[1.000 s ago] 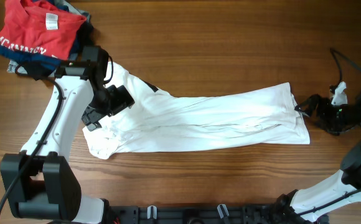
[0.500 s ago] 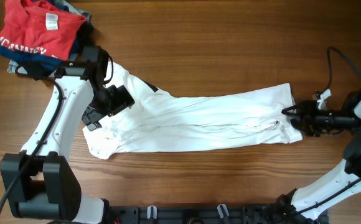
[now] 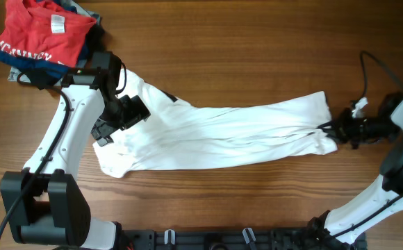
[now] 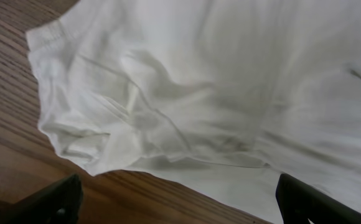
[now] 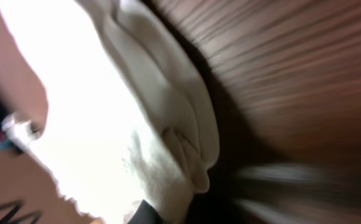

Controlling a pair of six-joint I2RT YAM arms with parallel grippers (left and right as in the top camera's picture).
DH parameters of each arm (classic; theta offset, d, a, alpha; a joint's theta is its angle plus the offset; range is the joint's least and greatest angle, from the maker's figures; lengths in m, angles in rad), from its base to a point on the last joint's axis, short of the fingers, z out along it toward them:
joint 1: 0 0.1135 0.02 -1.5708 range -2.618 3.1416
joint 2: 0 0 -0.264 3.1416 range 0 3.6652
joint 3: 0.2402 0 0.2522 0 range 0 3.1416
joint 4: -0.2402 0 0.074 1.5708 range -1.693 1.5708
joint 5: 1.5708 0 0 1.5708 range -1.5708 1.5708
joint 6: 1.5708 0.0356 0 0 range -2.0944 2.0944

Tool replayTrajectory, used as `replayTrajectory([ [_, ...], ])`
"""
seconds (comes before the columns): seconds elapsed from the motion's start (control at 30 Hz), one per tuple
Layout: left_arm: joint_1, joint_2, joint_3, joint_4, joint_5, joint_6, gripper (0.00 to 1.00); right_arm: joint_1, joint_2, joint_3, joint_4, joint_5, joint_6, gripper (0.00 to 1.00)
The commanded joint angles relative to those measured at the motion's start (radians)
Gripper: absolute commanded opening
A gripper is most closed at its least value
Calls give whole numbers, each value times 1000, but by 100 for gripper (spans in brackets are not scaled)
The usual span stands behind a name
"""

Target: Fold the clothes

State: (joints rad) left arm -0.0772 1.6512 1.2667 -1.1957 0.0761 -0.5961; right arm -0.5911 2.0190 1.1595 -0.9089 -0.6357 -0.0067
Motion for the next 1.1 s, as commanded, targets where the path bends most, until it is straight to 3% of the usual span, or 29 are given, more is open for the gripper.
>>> replayTrajectory([
  [0.0,1,0,-7,3,5,12,100,-12,-148,71,-9,344,91,4],
  [0.1,1,0,-7,-1,5,12,100,-13,-257,71,4,506,127,4],
  [0.4,1,0,-7,-9,47,12,100,91,-307,71,-24,518,123,4],
  [0.53,1,0,-7,-9,50,12,100,204,-307,71,-52,604,177,4],
  [0.67,1,0,-7,-9,50,12,100,362,-307,71,-104,787,329,4],
  [1.07,1,0,-7,-5,49,12,100,718,-308,53,-203,801,409,4],
])
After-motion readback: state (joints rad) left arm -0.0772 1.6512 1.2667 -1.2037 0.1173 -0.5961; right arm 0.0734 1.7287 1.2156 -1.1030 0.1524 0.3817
